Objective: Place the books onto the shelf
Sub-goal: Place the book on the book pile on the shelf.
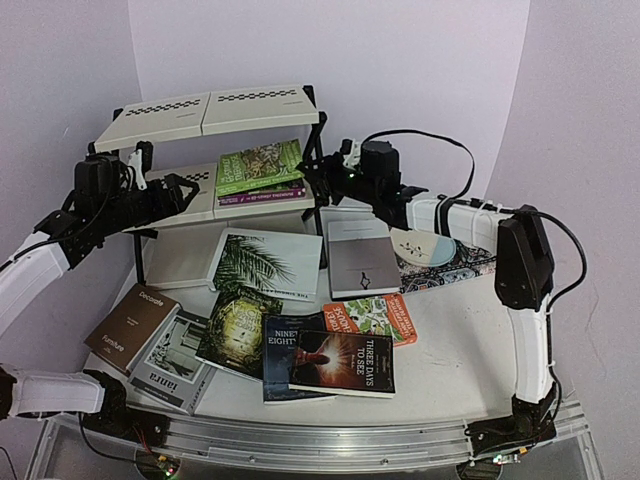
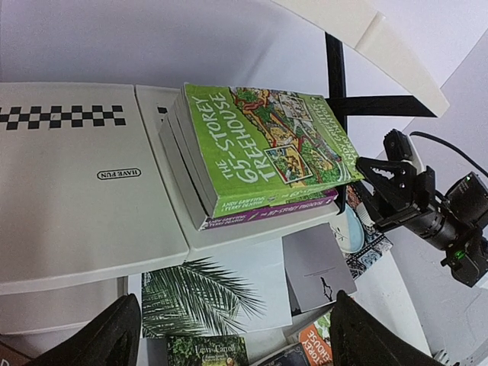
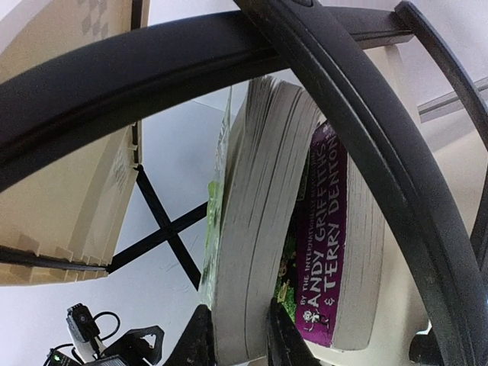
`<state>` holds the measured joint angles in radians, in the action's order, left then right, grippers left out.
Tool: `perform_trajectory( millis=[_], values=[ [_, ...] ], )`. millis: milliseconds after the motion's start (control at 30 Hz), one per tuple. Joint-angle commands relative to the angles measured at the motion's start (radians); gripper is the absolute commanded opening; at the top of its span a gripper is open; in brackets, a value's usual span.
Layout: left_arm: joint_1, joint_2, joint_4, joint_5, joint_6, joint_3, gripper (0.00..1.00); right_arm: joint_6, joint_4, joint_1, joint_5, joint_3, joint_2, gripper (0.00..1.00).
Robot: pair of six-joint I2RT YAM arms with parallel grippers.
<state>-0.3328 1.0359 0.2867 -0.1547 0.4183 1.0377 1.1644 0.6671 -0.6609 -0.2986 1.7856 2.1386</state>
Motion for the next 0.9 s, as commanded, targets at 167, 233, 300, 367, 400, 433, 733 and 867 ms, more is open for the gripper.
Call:
perform_trajectory(
  millis=[167, 233, 300, 367, 400, 433, 733, 867],
  values=[
    [0.004, -0.001, -0.035, -0.003, -0.021, -0.003, 0.87, -0.015, 0.048, 0.015, 0.026, 0.089, 0.016, 0.34],
    [0.004, -0.002, -0.036, -0.003, -0.023, -0.003, 0.87, -0.017, 0.042, 0.017, 0.031, 0.087, 0.013, 0.38],
    [0.004, -0.003, -0.035, -0.003, -0.024, -0.005, 0.87, -0.021, 0.032, 0.017, 0.038, 0.084, 0.010, 0.44],
    [0.005, -0.006, -0.035, -0.003, -0.025, -0.009, 0.86, -0.022, 0.026, 0.016, 0.044, 0.072, 0.005, 0.45],
    [0.005, -0.008, -0.036, -0.002, -0.025, -0.011, 0.87, -0.022, 0.026, 0.016, 0.047, 0.064, -0.001, 0.45],
    [0.004, -0.009, -0.035, -0.001, -0.026, -0.012, 0.86, -0.021, 0.023, 0.016, 0.048, 0.059, -0.006, 0.45],
    [0.004, -0.017, -0.034, 0.005, -0.023, -0.028, 0.87, -0.054, -0.037, 0.010, 0.029, 0.016, -0.044, 0.47],
    [0.004, -0.019, -0.038, 0.015, -0.026, -0.041, 0.88, -0.090, -0.064, 0.007, 0.031, 0.003, -0.056, 0.46]
  ],
)
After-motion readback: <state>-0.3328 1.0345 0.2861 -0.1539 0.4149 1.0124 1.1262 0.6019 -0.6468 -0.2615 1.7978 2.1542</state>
